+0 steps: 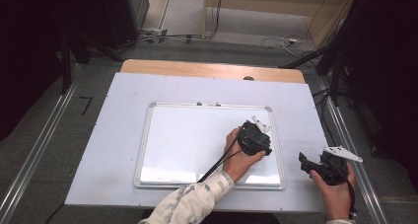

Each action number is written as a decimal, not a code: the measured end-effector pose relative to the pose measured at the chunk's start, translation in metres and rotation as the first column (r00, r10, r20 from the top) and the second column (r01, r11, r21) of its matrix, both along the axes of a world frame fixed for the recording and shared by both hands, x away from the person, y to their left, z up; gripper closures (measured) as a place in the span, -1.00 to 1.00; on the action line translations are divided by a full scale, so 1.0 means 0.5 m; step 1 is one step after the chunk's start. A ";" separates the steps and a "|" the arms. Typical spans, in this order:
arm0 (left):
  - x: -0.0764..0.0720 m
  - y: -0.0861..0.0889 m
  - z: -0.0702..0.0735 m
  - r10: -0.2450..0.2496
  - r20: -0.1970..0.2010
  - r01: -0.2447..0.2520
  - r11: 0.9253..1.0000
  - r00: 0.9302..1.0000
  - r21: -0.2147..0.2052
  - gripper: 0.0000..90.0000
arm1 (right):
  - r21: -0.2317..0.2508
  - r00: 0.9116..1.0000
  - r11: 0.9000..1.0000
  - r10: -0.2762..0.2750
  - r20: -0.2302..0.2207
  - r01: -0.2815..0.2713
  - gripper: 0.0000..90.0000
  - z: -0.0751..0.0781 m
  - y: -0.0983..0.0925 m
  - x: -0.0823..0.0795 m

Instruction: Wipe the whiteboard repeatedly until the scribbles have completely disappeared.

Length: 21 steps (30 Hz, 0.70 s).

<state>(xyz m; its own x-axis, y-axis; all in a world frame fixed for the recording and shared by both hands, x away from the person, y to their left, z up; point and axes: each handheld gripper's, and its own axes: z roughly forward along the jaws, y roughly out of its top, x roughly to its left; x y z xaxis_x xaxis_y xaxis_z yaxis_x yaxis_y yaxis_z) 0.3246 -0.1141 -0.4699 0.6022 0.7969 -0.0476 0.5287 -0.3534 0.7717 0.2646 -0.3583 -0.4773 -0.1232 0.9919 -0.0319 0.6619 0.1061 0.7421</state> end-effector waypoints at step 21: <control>-0.003 0.115 0.025 0.086 0.007 -0.086 0.995 0.996 -0.050 -0.43 | 0.010 0.997 0.997 0.077 0.013 -0.077 -0.66 0.008 0.081 0.010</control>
<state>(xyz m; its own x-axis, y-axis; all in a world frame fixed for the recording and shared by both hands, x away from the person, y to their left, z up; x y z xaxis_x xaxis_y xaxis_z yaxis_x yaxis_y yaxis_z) 0.3232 -0.0563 -0.4572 0.5319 0.8427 -0.0831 0.5487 -0.2683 0.7918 0.2697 -0.3178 -0.4734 -0.1988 0.9797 -0.0241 0.6423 0.1488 0.7519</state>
